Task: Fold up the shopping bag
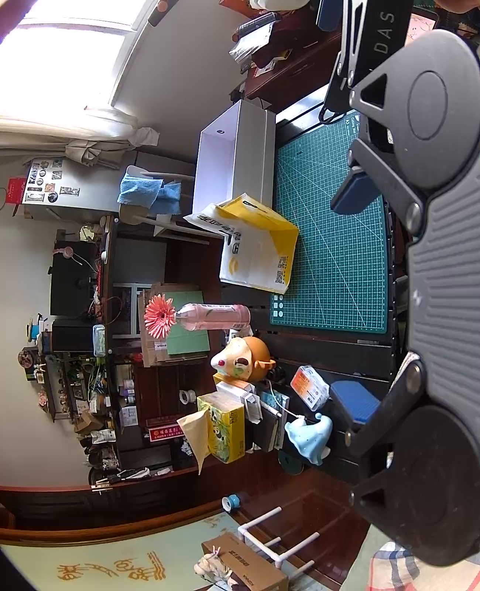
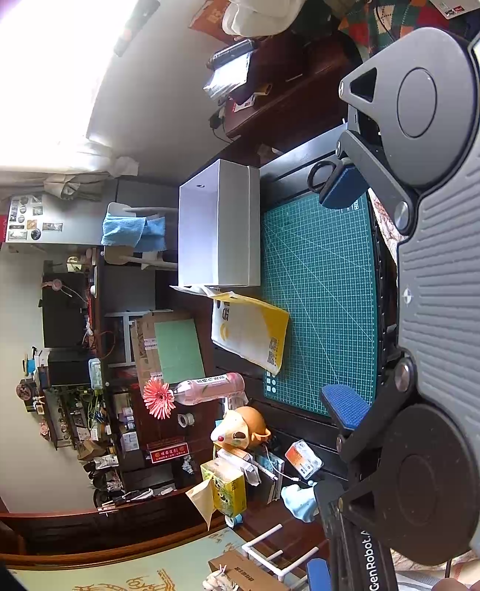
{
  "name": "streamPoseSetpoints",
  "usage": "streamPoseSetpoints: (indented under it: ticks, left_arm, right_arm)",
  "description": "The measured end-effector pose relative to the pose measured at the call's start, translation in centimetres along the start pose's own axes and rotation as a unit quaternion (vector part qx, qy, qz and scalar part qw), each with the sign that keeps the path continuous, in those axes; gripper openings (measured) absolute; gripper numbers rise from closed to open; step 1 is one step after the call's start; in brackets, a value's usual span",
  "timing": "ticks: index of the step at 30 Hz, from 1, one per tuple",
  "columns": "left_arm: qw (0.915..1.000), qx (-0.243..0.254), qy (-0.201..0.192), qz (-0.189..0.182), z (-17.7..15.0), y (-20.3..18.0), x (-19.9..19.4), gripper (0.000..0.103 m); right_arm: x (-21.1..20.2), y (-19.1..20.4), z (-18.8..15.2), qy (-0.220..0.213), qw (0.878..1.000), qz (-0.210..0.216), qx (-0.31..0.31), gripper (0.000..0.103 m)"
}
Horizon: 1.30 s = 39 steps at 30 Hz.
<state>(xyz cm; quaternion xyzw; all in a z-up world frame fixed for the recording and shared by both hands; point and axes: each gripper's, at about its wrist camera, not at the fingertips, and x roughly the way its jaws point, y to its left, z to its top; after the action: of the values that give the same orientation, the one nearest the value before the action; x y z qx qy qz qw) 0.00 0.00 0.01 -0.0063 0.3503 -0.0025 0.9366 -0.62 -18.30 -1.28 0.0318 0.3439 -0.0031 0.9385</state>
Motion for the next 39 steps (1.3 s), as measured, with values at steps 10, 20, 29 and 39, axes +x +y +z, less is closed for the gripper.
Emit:
streamPoseSetpoints:
  ticks: [10, 20, 29, 39]
  left_arm:
    - [0.9999, 0.007, -0.011, 0.006, 0.3, 0.0, -0.4, 0.097]
    - [0.9999, 0.008, -0.004, 0.008, -0.1, -0.2, 0.0, 0.097]
    - [0.9999, 0.009, -0.002, 0.011, -0.1, -0.2, 0.0, 0.097]
    - [0.9999, 0.010, -0.003, 0.011, -0.1, -0.2, 0.0, 0.097]
  right_arm:
    - [-1.0, 1.1, -0.5, -0.006, 1.000, 0.002, 0.000, 0.102]
    - [-0.4, 0.3, 0.1, -0.003, 1.000, 0.000, -0.001, 0.102]
    - [-0.2, 0.7, -0.3, -0.003, 1.000, -0.001, -0.003, 0.102]
    - [0.0, 0.3, -0.4, -0.001, 1.000, -0.001, -0.001, 0.102]
